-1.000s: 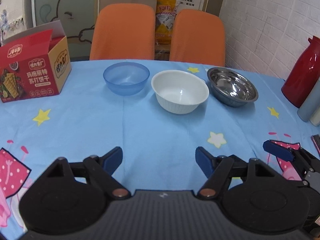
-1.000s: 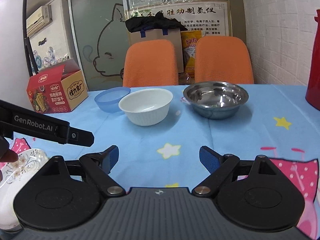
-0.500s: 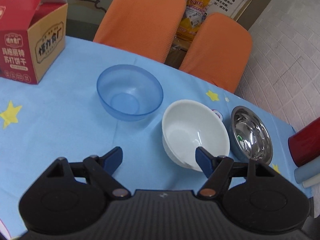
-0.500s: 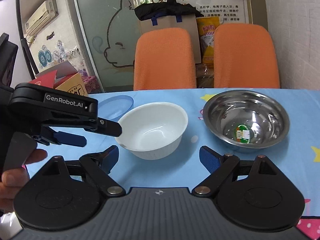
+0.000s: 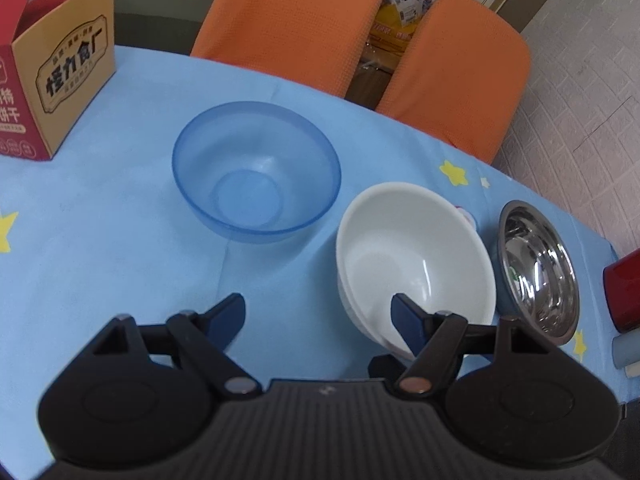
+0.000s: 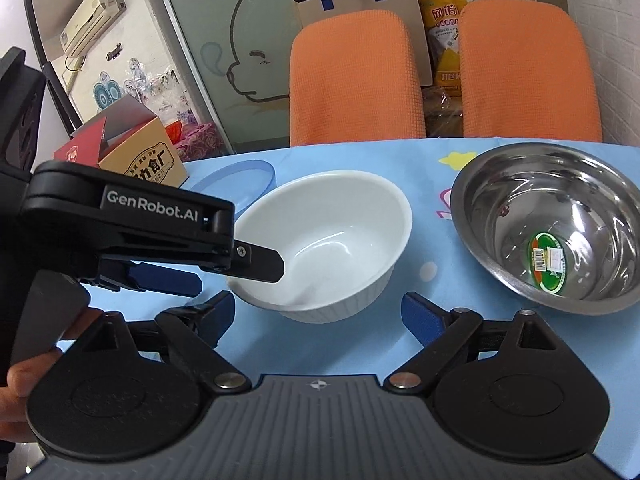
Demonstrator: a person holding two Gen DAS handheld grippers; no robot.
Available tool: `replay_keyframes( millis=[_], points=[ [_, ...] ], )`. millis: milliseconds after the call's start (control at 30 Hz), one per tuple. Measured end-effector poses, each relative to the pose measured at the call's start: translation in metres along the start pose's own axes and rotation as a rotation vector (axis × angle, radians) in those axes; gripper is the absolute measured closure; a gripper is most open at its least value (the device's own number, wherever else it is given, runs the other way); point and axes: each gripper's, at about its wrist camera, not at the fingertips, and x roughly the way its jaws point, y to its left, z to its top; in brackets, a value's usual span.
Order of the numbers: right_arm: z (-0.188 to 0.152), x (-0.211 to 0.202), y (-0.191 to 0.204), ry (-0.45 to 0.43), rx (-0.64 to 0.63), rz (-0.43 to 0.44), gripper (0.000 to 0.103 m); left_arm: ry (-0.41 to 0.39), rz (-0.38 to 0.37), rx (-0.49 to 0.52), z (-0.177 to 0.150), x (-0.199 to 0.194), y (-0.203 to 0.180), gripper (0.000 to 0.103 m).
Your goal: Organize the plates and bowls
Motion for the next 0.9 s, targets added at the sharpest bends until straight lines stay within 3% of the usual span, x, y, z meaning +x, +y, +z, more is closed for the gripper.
replay_keyframes(
  millis=[167, 300, 367, 567, 700, 900],
  points=[
    [0.0, -0.003, 0.005, -0.008, -0.004, 0.07, 0.0, 0.02, 0.015, 0.028, -0.002, 0.004, 0.002, 0.03],
    [0.003, -0.006, 0.007, -0.017, -0.024, 0.058, 0.0, 0.027, 0.02, 0.047, -0.004, 0.002, -0.002, 0.03],
    [0.005, -0.011, 0.004, -0.042, -0.008, 0.025, 0.0, 0.02, -0.002, 0.039, -0.003, 0.001, 0.0, 0.029],
    [0.003, -0.011, -0.007, -0.043, 0.079, 0.055, 0.0, 0.006, -0.059, -0.022, -0.003, -0.002, 0.004, 0.029],
    [0.005, -0.001, -0.002, -0.032, 0.044, 0.063, 0.0, 0.018, -0.028, -0.047, -0.002, 0.002, 0.006, 0.029],
    [0.002, -0.002, 0.01, -0.008, 0.01, 0.108, 0.0, 0.039, -0.005, -0.003, -0.005, 0.0, 0.003, 0.029]
  ],
)
